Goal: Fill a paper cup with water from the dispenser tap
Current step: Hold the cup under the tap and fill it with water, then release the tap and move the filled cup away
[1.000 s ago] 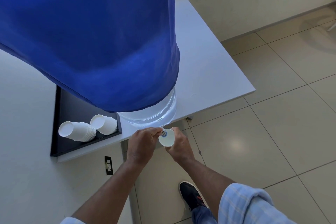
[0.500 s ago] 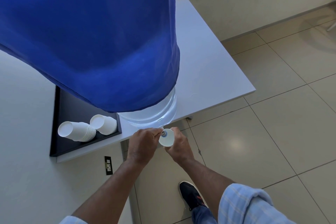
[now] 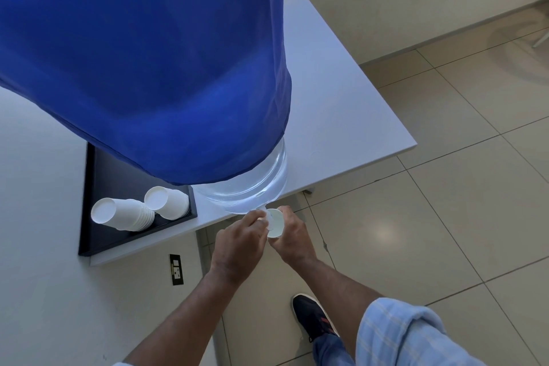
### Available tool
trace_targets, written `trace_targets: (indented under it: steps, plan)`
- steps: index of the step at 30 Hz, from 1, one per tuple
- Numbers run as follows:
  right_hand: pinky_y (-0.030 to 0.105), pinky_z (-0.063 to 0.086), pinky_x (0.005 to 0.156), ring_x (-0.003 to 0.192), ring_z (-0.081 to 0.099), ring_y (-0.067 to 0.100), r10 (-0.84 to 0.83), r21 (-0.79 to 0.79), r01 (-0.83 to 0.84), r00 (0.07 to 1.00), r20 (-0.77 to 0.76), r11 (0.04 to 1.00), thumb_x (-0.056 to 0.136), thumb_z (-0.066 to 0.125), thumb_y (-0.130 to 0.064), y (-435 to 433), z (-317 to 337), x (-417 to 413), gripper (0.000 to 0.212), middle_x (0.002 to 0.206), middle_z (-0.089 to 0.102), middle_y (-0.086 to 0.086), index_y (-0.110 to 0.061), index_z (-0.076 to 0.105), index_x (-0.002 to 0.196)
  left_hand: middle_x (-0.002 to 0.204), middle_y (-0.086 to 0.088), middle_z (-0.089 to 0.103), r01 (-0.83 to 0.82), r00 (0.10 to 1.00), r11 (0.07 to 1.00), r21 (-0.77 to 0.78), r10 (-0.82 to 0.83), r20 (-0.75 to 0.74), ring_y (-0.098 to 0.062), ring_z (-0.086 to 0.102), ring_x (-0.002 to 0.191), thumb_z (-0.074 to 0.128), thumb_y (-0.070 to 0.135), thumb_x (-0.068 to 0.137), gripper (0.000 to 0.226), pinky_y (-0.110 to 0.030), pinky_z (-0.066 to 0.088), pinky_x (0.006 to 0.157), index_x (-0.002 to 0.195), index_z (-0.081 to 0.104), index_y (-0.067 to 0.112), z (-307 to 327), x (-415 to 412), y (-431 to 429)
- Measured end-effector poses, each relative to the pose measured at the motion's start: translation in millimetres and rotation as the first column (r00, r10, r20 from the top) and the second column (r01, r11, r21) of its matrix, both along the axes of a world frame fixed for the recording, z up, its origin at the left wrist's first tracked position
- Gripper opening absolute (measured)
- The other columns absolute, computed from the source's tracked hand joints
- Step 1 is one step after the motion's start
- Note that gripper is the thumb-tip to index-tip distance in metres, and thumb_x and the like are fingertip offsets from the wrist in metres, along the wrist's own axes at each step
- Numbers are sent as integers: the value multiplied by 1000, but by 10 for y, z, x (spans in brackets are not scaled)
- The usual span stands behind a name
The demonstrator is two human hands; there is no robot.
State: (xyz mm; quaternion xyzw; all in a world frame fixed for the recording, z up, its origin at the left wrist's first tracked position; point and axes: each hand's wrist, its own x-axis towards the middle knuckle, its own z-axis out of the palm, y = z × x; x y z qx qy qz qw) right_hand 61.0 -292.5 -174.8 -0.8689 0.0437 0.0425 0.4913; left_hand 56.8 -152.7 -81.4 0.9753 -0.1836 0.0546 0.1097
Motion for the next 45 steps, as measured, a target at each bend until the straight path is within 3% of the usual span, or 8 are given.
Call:
trace_targets:
  steps: [5,12,18,22,25,33,41,45]
  plan:
    - [30,59,69,84,66,14,9,-11,-9,1000,1,1000,79,88,-28,-6,-42,-14,51,101,70,-2,-20,58,118,113,7,79,-47,999,999,-23,47,1,-21,79,78,89,14,82,25,-36,60,46,105,82,15,9,-29,-34]
    - [31,58,69,85,64,15,13,-20,-13,1000,-17,1000,77,89,-28,-42,-88,-28,54,101,68,-1,-18,57,120,115,12,80,-172,983,983,-68,167,-73,-20,80,86,95,26,74,38,-36,62,59,109,82,21,-18,-14,9]
    - [21,48,64,81,58,14,-48,21,49,997,-58,999,74,90,-34,-148,-93,-19,55,96,62,-7,-20,58,115,116,16,80,-216,971,970,-112,201,-129,-11,79,97,95,45,71,45,-31,62,67,111,81,30,-74,-14,24]
    - [12,39,59,84,59,14,-104,-1,104,992,-78,995,76,87,-27,-269,-77,-11,50,96,62,-8,-22,56,115,115,14,81,-224,969,968,-114,210,-129,-12,79,96,95,43,70,45,-29,62,69,110,82,26,-92,-18,19]
    - [16,38,66,86,61,20,-146,-12,146,987,-61,989,73,85,-16,-373,-37,6,51,96,61,-7,-19,57,116,117,13,81,-242,963,966,-96,227,-143,-14,79,99,95,43,72,44,-34,63,70,111,82,26,-93,-24,13]
    - [16,43,76,86,58,11,-269,-18,269,963,16,963,69,92,-18,-713,191,115,64,100,62,-13,-22,57,122,123,11,80,-277,952,953,-122,256,-167,-15,78,106,92,42,76,44,-36,64,76,115,82,24,-70,-42,-7]
    - [26,51,80,89,62,16,-346,2,348,933,102,938,70,92,-20,-984,421,477,66,102,66,-4,-16,55,125,123,12,79,-280,951,951,-133,256,-174,-13,78,104,92,42,76,44,-36,65,76,115,82,25,-72,-49,3]
    - [25,47,80,93,62,19,-351,6,353,929,115,936,70,92,-20,-1041,499,742,69,105,67,0,-15,53,127,121,14,80,-284,949,945,-159,254,-186,-9,78,80,93,42,75,44,-32,63,70,114,82,25,-83,-60,16]
